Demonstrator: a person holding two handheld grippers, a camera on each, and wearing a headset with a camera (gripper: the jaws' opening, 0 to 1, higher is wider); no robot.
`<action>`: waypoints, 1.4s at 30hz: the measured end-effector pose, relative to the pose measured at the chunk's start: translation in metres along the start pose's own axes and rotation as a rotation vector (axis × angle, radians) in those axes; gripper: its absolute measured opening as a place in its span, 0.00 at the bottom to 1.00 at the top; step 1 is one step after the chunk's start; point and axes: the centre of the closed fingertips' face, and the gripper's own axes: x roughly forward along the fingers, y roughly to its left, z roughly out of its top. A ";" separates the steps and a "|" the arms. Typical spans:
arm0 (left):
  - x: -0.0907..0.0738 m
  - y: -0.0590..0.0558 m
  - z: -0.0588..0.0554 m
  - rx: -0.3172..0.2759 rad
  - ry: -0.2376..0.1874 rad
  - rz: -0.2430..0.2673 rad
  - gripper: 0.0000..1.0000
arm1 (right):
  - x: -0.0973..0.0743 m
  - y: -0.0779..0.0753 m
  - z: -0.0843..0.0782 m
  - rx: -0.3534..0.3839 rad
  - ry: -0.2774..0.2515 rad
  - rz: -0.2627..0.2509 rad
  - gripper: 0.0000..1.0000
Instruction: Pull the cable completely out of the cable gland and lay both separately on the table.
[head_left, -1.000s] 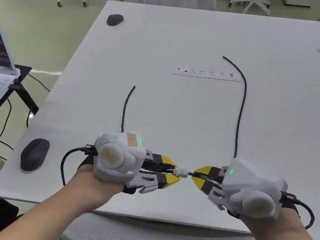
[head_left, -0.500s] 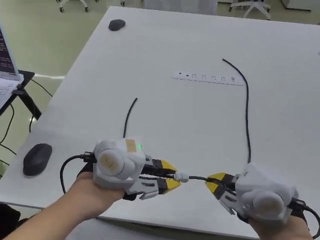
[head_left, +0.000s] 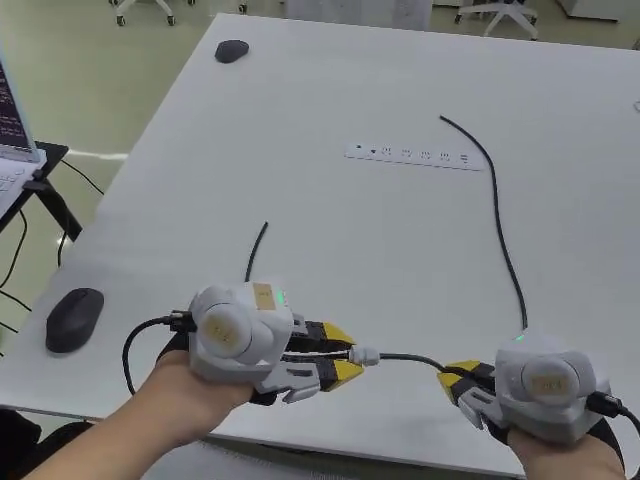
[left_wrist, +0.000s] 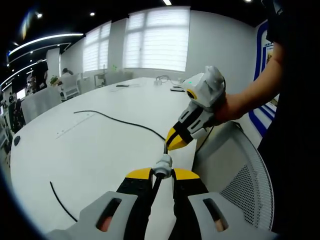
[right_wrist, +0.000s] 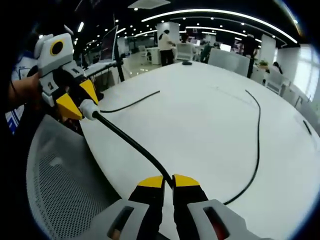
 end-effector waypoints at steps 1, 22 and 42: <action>0.000 0.000 -0.001 -0.001 0.003 0.002 0.15 | -0.001 0.001 0.001 -0.007 -0.004 -0.002 0.01; -0.002 0.001 -0.002 -0.032 0.011 0.020 0.15 | -0.023 0.035 0.029 -0.253 -0.039 0.053 0.16; 0.001 -0.001 0.002 -0.033 0.022 0.012 0.15 | -0.016 0.074 0.064 -0.425 -0.102 0.088 0.09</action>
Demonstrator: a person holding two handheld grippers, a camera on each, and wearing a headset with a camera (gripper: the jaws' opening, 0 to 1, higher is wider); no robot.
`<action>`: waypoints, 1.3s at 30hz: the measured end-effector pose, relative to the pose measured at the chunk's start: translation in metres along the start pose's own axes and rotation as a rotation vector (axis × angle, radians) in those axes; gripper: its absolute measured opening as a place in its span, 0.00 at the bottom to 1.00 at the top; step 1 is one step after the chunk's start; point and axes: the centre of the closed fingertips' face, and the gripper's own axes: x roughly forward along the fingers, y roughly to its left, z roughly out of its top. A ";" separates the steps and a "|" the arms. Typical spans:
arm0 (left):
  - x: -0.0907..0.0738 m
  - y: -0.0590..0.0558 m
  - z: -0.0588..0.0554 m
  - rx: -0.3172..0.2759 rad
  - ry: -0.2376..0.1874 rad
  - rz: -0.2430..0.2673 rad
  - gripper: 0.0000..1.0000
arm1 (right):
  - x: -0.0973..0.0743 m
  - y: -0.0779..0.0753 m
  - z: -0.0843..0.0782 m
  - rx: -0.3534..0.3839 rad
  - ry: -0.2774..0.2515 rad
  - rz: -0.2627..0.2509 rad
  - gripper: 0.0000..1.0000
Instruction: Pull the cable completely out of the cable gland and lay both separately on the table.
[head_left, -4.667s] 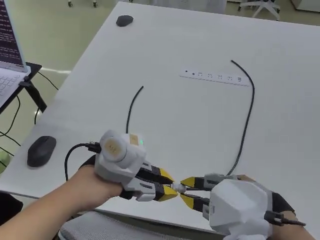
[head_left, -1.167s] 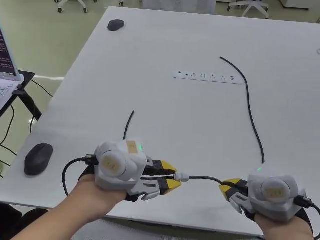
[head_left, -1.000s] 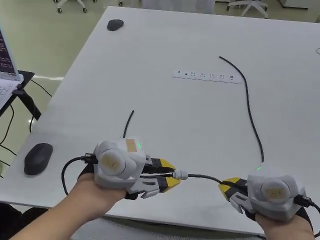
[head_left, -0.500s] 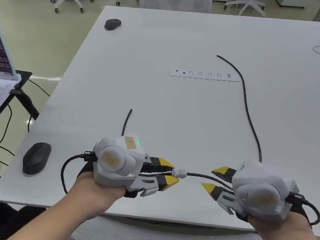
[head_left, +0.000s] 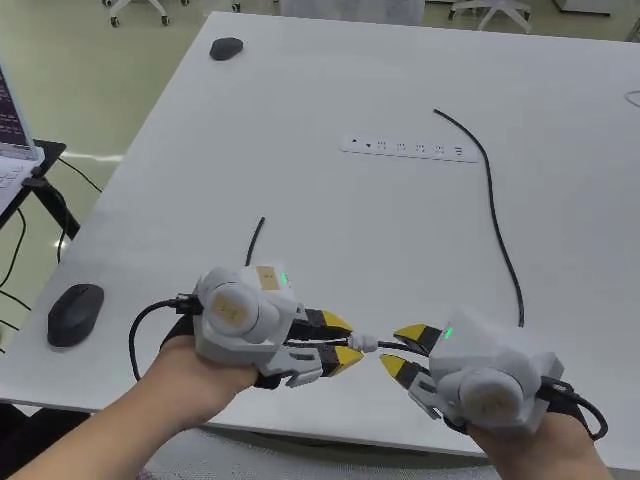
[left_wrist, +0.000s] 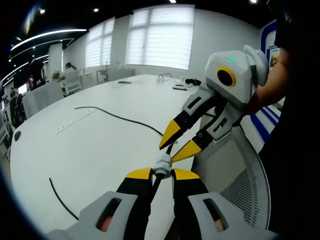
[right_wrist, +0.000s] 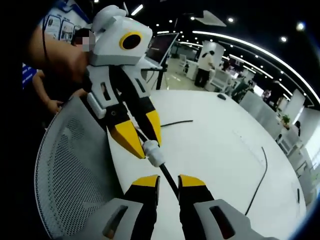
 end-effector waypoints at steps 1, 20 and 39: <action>0.000 0.000 0.000 0.000 0.000 0.000 0.15 | 0.000 -0.001 0.000 0.000 -0.002 -0.003 0.08; 0.003 0.005 0.002 -0.004 -0.008 0.004 0.15 | 0.004 -0.007 -0.004 0.065 -0.027 0.007 0.02; -0.001 0.017 0.003 -0.021 -0.020 0.027 0.15 | 0.003 -0.045 -0.045 0.198 0.024 -0.055 0.01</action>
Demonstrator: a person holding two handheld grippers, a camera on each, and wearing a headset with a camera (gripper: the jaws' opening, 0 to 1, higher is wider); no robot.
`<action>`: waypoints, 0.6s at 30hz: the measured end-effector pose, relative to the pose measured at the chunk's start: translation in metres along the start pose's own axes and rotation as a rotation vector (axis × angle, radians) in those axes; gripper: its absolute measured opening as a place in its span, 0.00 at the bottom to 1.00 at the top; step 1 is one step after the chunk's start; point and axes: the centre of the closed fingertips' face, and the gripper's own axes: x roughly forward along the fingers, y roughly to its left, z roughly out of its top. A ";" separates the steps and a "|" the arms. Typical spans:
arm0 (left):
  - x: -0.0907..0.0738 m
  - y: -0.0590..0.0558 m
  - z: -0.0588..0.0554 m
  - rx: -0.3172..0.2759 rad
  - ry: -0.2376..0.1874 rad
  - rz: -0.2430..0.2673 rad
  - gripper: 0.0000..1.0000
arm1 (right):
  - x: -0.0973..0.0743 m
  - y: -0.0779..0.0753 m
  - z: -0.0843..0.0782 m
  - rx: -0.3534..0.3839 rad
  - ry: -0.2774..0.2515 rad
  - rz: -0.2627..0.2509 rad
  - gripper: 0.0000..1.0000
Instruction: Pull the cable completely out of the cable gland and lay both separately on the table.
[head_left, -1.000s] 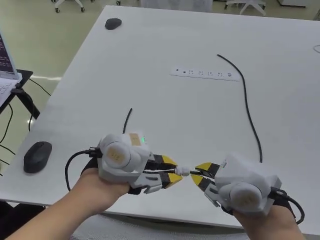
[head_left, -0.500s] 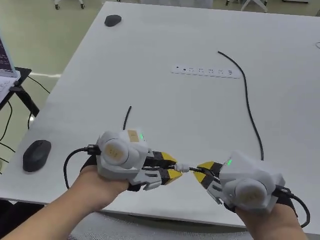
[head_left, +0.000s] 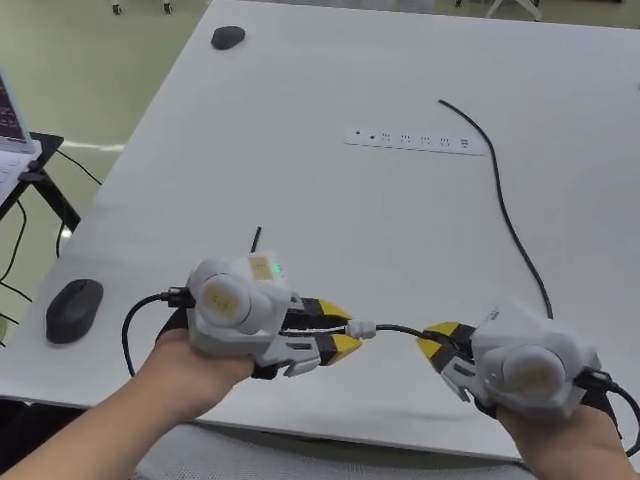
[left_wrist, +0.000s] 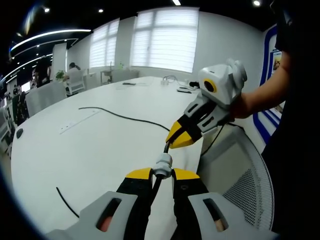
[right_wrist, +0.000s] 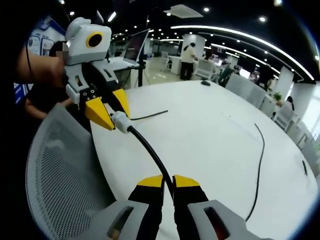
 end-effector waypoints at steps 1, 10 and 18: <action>0.000 0.000 0.000 0.001 0.000 0.001 0.15 | 0.001 -0.004 -0.004 0.017 0.002 -0.005 0.01; 0.000 0.003 -0.003 -0.002 0.002 0.009 0.15 | 0.006 -0.016 -0.039 0.330 0.058 -0.009 0.01; 0.000 0.003 -0.002 0.005 0.012 0.007 0.15 | 0.007 -0.019 -0.040 0.338 0.069 -0.012 0.02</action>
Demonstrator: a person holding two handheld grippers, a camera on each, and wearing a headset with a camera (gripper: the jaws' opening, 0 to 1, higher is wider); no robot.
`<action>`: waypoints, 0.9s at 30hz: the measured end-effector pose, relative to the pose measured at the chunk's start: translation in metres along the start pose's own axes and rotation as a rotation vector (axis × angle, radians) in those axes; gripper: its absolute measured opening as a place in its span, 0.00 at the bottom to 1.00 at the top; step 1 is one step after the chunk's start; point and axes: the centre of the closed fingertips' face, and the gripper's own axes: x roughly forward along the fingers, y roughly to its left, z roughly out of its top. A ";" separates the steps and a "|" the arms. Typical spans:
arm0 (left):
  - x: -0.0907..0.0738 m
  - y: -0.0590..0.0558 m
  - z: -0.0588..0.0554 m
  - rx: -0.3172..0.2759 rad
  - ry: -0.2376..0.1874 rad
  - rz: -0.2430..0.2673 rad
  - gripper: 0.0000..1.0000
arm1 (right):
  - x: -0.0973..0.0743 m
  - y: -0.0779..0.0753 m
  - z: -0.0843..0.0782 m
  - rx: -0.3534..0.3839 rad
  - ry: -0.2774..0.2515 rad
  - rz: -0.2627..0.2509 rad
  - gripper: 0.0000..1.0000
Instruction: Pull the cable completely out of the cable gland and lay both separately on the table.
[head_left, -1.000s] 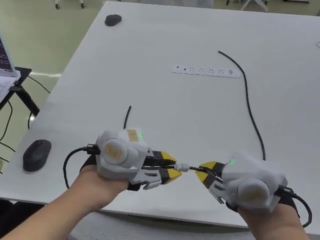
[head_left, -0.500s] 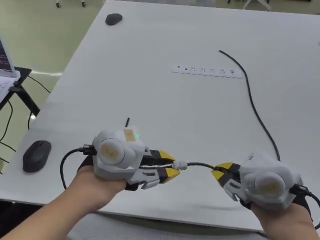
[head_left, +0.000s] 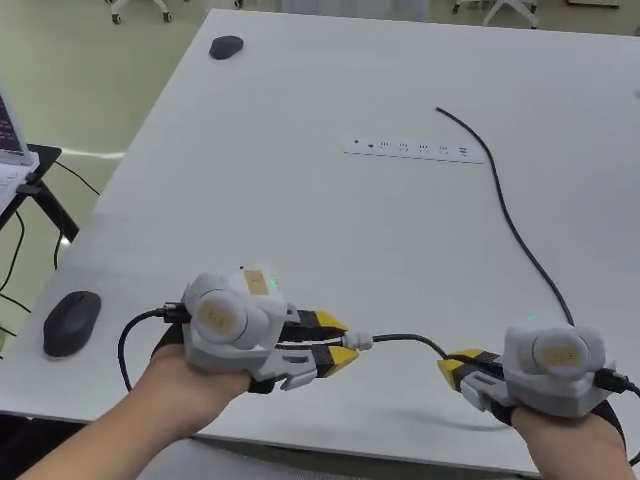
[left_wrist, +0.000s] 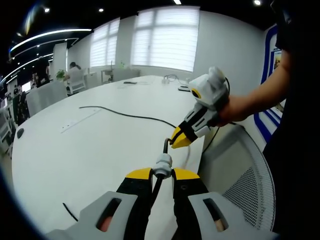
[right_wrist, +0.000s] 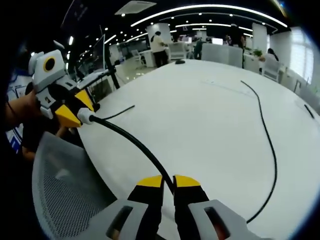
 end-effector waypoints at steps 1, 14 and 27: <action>0.000 0.001 -0.001 0.000 0.003 0.000 0.15 | 0.000 0.000 0.000 -0.006 0.001 0.002 0.02; 0.000 -0.001 -0.004 -0.023 0.010 -0.003 0.15 | -0.003 0.006 -0.004 -0.098 0.016 0.014 0.04; 0.001 -0.001 -0.004 -0.039 0.021 -0.003 0.15 | -0.019 0.029 0.025 -0.289 -0.046 0.057 0.19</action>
